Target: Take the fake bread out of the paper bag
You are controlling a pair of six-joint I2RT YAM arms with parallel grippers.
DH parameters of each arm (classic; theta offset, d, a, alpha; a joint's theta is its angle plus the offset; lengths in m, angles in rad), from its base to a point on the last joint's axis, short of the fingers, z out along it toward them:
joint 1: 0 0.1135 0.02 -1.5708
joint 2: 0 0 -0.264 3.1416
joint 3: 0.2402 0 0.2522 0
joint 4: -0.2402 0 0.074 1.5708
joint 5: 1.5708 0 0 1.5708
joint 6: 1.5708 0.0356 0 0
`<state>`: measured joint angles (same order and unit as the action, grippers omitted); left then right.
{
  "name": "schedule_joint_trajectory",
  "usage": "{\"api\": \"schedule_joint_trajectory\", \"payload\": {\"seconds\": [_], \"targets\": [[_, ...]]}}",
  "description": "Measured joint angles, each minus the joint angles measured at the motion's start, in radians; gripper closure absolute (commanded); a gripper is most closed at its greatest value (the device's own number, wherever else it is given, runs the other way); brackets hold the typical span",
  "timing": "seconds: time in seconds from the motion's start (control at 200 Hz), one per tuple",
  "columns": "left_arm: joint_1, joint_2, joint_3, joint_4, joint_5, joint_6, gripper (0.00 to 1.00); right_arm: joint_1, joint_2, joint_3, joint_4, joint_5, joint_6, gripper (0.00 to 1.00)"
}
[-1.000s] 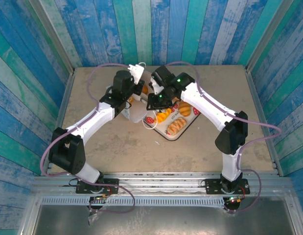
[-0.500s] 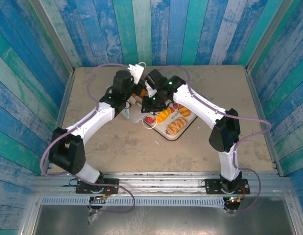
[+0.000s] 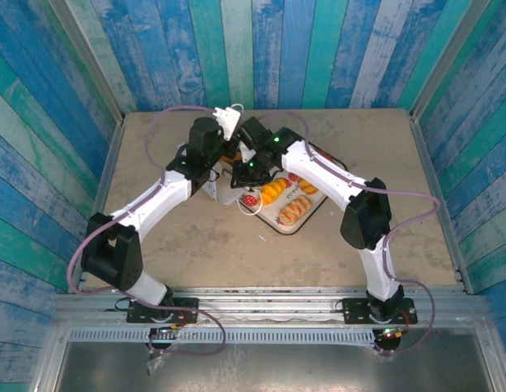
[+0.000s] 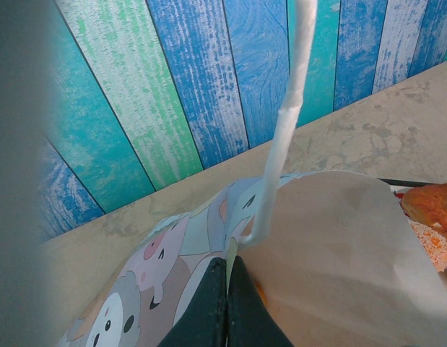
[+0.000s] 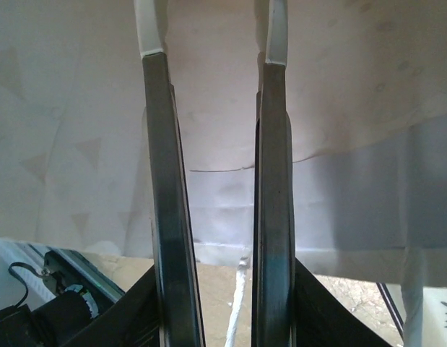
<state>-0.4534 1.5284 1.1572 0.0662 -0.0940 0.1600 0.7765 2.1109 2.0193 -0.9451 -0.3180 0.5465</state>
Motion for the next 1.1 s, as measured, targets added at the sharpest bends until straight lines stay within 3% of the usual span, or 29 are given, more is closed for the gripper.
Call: {"api": "schedule_joint_trajectory", "payload": {"seconds": [0.255,0.596,1.102], "targets": [[0.0,0.0,0.0,-0.006,0.0,0.001,1.0,-0.005,0.012,-0.019,-0.006,0.015,-0.002,0.63],[0.001,0.0,-0.001,-0.01,-0.001,0.0,1.0,-0.034,-0.082,-0.171,-0.017,0.059,0.004,0.63],[0.001,0.0,-0.001,-0.01,0.0,0.0,1.0,-0.048,-0.171,-0.223,0.088,-0.043,0.064,0.49]]}}
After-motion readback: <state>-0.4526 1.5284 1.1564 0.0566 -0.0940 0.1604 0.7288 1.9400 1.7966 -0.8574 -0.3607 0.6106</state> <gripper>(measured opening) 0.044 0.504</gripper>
